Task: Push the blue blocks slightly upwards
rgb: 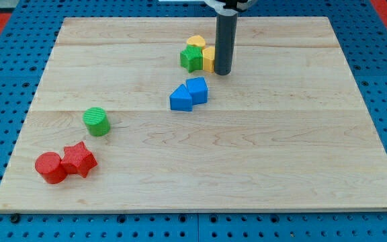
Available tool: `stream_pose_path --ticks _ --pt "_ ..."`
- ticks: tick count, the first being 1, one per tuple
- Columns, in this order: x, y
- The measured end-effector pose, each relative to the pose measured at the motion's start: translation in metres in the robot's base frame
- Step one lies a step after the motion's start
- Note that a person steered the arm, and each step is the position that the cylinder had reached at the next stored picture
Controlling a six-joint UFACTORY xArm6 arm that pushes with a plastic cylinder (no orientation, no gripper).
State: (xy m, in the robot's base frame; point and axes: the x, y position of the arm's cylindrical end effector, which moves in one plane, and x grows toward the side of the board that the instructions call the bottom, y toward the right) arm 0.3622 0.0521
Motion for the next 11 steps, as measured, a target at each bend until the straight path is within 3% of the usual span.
stream_pose_path --ticks 1,2,3,5,8,9,11 --pt "0.066 0.0" --pt "0.103 -0.017" --pt "0.107 -0.043" --pt "0.106 -0.097" --pt "0.057 -0.056" --pt "0.057 -0.056" --pt "0.012 -0.056"
